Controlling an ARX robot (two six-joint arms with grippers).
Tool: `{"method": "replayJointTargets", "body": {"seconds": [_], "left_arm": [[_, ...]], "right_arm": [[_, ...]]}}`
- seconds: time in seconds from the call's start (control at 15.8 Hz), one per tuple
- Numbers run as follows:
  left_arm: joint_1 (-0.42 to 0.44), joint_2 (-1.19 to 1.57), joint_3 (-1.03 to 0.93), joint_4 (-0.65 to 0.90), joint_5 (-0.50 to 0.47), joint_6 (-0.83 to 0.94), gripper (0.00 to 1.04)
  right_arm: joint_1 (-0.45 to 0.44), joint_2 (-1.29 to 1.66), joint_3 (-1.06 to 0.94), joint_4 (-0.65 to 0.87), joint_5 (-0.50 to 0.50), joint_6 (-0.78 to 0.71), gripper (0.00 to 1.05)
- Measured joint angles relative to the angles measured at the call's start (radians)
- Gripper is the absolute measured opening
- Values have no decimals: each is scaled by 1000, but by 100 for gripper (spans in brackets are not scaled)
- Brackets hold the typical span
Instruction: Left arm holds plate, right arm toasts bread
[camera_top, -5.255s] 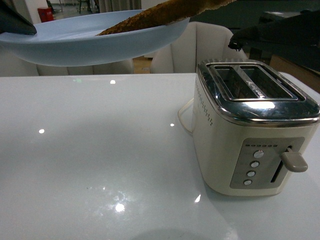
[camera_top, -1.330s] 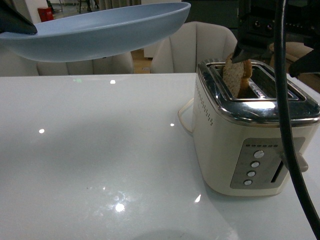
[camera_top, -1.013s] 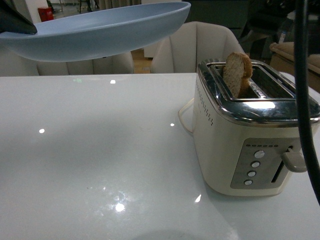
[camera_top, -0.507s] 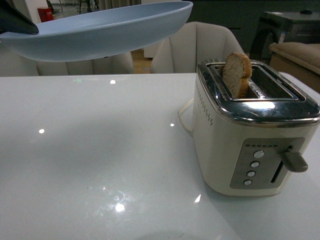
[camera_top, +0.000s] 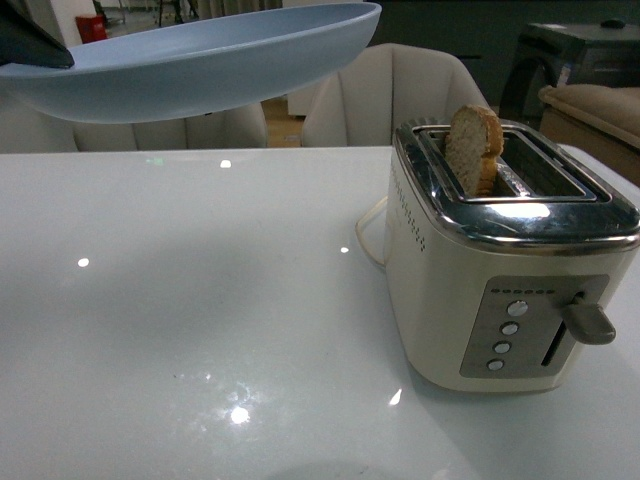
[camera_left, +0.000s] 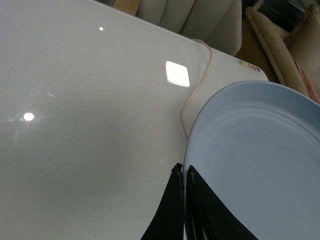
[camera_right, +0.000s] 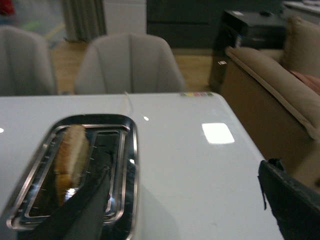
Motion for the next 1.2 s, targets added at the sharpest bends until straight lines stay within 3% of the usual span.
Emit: {"method": "replayJointTargets", "body": {"seconds": [0.06,0.19,0.32,0.44,0.51,1.14,1.2], "left_arm": [[0,0,0,0,0,0,2],[0,0,0,0,0,0,2],[0,0,0,0,0,0,2],[0,0,1,0,0,0,2],[0,0,1,0,0,0,2],[0,0,1,0,0,0,2],[0,0,1,0,0,0,2]], "right_arm": [[-14,-28,-88,162,-92,14,83],[-34,-106,-257,335,-159,29,57],[-102,-174,-333,352,-209,32,33],[-99,-238,-410,356,-216,32,8],[-99,-271,-443,355,-216,35,2],[-99,-582,-588,194,-216,36,2],[-99,-583,-610,243,-216,36,2]]}}
